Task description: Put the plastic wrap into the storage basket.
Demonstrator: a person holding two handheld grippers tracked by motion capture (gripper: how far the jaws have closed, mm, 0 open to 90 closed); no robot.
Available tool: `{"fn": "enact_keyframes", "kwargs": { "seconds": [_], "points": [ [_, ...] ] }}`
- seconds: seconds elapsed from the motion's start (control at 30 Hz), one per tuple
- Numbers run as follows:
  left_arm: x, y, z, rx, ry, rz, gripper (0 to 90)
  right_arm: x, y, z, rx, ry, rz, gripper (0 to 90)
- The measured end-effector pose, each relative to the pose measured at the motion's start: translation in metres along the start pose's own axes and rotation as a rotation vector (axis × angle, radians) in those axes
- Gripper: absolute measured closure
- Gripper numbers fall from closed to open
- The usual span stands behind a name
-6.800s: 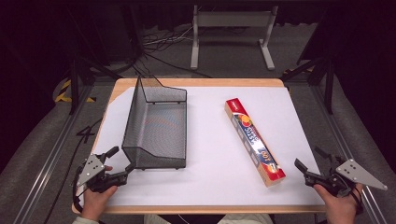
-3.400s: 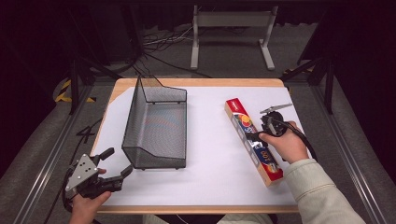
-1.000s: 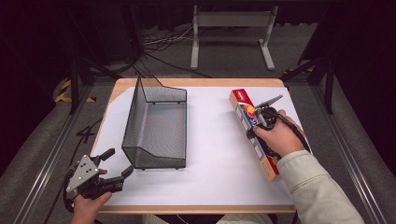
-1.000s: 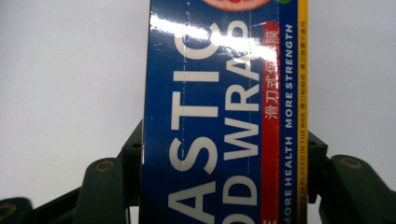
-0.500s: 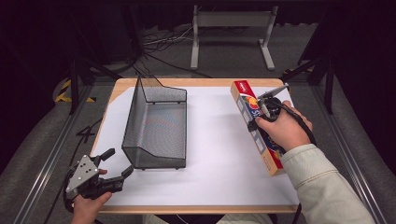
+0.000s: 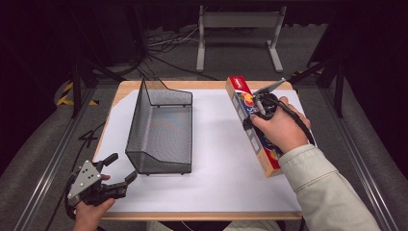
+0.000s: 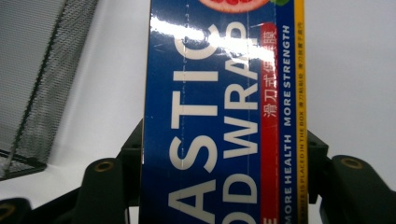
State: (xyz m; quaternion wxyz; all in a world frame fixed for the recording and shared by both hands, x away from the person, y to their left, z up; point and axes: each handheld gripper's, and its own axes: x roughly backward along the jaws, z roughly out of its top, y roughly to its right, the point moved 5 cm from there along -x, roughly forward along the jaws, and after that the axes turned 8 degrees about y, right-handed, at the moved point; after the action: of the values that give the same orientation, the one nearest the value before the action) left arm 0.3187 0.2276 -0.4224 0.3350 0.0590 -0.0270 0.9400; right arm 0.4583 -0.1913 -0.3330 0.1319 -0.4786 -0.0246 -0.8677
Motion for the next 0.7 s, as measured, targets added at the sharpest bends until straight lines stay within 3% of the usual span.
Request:
{"fn": "enact_keyframes", "kwargs": {
  "seconds": [0.27, 0.4, 0.7],
  "points": [
    [0.000, 0.000, 0.000, 0.000, 0.000, 0.001, 15.7, -0.002, -0.027, 0.010, 0.025, 0.001, 0.021, 40.8],
    [0.000, 0.000, 0.000, -0.004, -0.003, 0.001, 15.7, -0.003, -0.048, 0.018, 0.040, 0.009, 0.042, 40.8],
    [0.004, 0.000, -0.001, 0.004, 0.003, 0.009, 15.7, -0.007, -0.075, 0.031, 0.061, 0.011, 0.059, 40.8]
  ]
}}
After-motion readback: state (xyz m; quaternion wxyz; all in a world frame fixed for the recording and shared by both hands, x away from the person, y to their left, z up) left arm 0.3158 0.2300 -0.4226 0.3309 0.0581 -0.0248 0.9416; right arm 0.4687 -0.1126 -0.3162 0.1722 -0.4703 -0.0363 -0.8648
